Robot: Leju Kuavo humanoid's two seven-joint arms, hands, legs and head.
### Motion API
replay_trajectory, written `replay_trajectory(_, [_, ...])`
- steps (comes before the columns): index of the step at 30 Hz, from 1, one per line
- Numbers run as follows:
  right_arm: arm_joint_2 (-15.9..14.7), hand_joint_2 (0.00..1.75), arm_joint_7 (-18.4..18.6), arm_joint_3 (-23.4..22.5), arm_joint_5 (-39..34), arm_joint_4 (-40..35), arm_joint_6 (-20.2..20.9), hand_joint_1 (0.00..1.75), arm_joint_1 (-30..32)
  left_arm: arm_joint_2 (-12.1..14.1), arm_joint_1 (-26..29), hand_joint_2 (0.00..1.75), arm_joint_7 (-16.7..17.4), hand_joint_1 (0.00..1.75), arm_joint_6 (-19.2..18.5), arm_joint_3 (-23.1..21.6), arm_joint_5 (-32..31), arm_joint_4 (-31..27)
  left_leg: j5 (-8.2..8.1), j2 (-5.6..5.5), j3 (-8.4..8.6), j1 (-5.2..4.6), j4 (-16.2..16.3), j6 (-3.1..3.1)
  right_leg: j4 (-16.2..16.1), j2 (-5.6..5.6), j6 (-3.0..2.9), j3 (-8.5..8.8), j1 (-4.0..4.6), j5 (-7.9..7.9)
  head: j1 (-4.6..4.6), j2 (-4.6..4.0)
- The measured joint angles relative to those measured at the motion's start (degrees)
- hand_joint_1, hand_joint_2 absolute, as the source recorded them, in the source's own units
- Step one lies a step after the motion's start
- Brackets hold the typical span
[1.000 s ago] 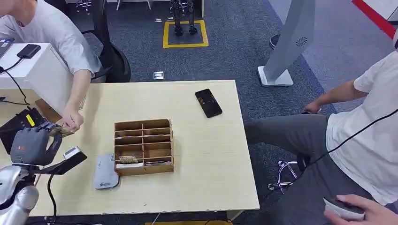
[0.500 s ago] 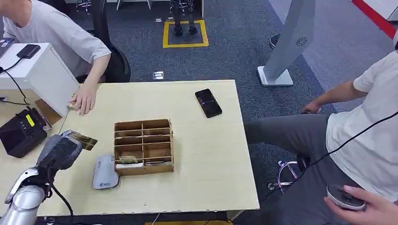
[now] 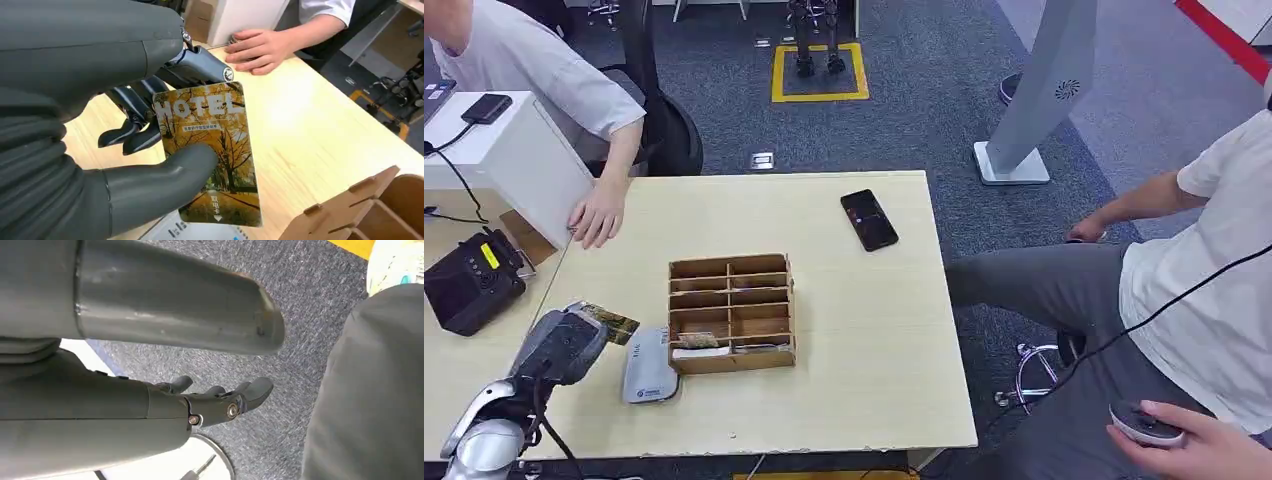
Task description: Pass the card to the sensor for recognition and then transmit it.
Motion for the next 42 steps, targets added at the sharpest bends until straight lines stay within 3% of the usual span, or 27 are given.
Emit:
replay_trajectory(9, [0.02,0.00,-0.18,0.00,-0.17,0.00,-0.07,0.00,-0.01,-1.36,1.55,1.75,0.79,1.75,1.53,-0.04,-3.87,0.00,0.00,0.01,0.01,0.00,0.00,0.00,-0.01,0.00,0.00,0.00,0.00,0.00,-0.02,0.00])
replay_trajectory(22, [0.02,0.00,-0.15,0.15,-0.15,0.00,-0.07,0.00,-0.06,-4.31,1.76,1.75,0.83,1.75,2.62,-0.83,-4.83,0.09,0.00,0.00,0.00,-0.01,0.00,0.00,-0.01,-0.01,0.00,0.00,0.00,0.00,0.00,0.00])
replay_trajectory(32, [0.07,0.00,0.20,0.31,-0.09,0.00,0.04,0.00,-0.09,-7.04,1.40,1.75,1.35,1.75,6.82,-2.91,-11.28,2.21,0.00,0.01,0.00,-0.01,0.01,0.00,-0.02,-0.01,0.00,0.00,-0.01,0.00,0.02,0.00])
replay_trajectory(42, [0.15,0.00,0.26,0.87,-0.17,0.00,0.20,0.00,-0.13,-8.04,0.71,1.75,1.68,1.75,10.29,-3.48,-16.68,5.03,0.00,0.00,0.01,-0.01,0.00,0.01,-0.02,-0.03,0.00,0.01,-0.01,0.00,0.00,0.00])
